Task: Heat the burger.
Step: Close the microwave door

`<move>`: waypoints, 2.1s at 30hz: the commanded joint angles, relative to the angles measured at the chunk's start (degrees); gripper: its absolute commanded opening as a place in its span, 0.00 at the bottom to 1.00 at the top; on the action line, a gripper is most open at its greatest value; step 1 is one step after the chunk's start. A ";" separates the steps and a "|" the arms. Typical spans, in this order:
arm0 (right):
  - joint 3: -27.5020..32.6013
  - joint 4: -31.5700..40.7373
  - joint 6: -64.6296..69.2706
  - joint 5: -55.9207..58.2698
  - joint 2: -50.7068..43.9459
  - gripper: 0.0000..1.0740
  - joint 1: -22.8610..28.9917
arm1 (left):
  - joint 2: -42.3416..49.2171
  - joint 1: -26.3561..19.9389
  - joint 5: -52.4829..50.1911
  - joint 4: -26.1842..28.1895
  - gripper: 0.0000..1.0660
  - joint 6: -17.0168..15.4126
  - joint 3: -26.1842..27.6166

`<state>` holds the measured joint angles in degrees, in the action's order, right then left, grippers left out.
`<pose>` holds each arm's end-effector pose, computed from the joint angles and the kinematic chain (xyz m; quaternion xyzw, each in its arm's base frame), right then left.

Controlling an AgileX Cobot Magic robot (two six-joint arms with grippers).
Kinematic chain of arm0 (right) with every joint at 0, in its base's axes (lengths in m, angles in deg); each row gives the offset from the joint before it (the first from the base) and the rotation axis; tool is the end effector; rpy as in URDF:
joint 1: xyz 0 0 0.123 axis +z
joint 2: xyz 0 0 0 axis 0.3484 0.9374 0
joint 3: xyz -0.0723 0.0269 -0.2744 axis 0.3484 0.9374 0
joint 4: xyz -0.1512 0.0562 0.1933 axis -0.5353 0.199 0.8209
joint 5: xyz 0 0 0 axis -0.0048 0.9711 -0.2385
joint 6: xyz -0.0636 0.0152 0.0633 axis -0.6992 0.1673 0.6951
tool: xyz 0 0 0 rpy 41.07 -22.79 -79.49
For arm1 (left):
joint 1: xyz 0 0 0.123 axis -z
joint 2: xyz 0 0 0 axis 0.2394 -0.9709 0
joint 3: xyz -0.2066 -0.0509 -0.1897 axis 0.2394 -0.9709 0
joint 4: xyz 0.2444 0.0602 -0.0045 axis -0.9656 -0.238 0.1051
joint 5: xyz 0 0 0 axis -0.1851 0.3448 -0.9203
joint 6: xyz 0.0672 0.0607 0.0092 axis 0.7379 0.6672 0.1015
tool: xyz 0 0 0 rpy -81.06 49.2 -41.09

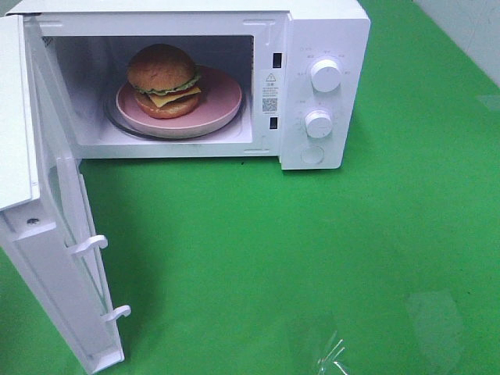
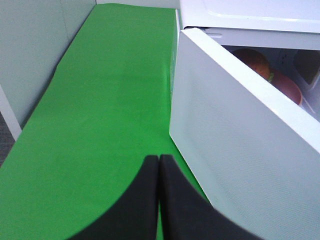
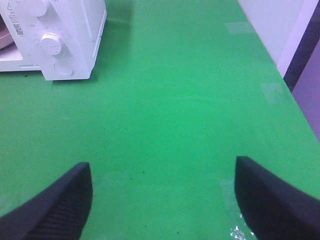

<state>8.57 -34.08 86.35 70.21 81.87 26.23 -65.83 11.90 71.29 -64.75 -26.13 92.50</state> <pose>-0.0041 -0.0131 0.2844 0.0290 0.8345 -0.0082 0.5502 0.0523 -0.0013 0.3172 -0.0125 0.8190 -0.0099 0.5736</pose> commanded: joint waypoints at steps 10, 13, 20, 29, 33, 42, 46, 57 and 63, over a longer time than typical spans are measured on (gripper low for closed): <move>0.11 -0.06 -0.34 -0.63 -1.49 0.70 -0.34 | -7.79 0.34 -21.60 -4.30 0.00 -0.23 -5.84; 0.11 -0.06 -0.34 -0.63 -1.49 0.70 -0.34 | -8.19 0.34 -25.04 -4.30 0.00 -0.23 -7.85; 0.11 -0.06 -0.34 -0.63 -1.49 0.70 -0.34 | -9.80 0.34 -43.54 -4.24 0.00 -0.23 -17.48; 0.11 -0.06 -0.34 -0.63 -1.49 0.70 -0.34 | -13.46 0.34 -53.86 -3.67 0.00 -1.43 -23.20; 0.11 -0.06 -0.34 -0.63 -1.49 0.70 -0.34 | -18.51 0.34 -56.78 -3.90 0.00 -1.43 -23.20; 0.11 -0.06 -0.34 -0.63 -1.49 0.70 -0.34 | -31.05 0.34 -68.64 -7.16 0.00 -3.50 -23.20; 0.11 -0.06 -0.34 -0.63 -1.49 0.70 -0.34 | -36.78 0.34 -73.45 -13.06 0.00 -8.31 -23.20; 0.11 -0.06 -0.34 -0.63 -1.49 0.70 -0.34 | -55.58 0.34 -96.14 -24.58 0.00 -13.41 -23.20; 0.11 -0.06 -0.34 -0.63 -1.49 0.70 -0.34 | -62.91 3.21 -100.67 -24.24 0.00 -13.18 -23.20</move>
<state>8.57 -34.08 86.35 70.21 81.87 26.23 -128.17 14.65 -27.43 -88.98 -39.13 69.35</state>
